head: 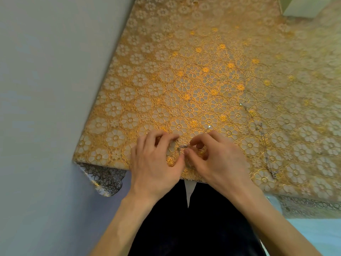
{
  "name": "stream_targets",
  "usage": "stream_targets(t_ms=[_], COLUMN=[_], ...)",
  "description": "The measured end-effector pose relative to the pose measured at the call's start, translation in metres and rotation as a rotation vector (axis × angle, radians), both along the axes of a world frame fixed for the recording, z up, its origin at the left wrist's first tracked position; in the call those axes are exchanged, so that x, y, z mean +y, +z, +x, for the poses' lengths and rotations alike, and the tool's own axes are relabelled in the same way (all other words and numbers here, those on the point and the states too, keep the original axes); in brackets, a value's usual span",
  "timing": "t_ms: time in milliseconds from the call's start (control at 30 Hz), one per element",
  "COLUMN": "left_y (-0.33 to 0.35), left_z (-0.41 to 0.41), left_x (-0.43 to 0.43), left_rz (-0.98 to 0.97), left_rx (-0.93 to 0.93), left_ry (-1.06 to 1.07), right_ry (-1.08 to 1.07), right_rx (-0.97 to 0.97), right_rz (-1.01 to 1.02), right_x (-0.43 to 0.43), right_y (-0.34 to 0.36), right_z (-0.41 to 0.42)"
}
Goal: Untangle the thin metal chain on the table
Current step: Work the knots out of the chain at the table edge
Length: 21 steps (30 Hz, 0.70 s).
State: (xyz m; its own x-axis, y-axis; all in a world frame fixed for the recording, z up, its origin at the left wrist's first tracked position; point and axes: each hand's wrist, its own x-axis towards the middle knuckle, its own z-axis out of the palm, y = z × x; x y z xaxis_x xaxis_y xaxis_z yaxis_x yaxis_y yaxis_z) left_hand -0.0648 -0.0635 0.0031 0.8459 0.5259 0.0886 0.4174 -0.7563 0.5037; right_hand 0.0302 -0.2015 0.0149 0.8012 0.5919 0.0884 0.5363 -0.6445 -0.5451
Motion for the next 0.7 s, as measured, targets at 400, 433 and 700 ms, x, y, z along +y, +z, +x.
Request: stream_targets(t_ms=[400,433,700], left_y=[0.005,0.006,0.002], left_z=[0.003,0.011,0.031], left_x=[0.010,0.013,0.031], left_rz=[-0.074,-0.026,0.328], left_rx=[-0.054,-0.040,-0.096], left_ry=[-0.107,-0.157,-0.563], right_ry=[-0.016,-0.011,0.000], right_rx=[-0.234,-0.240,-0.303], right_rz=[0.032,0.048,-0.162], right_x=[-0.072,-0.073,-0.082], right_y=[-0.015,-0.017,-0.018], right_z=[-0.026,-0.026,-0.017])
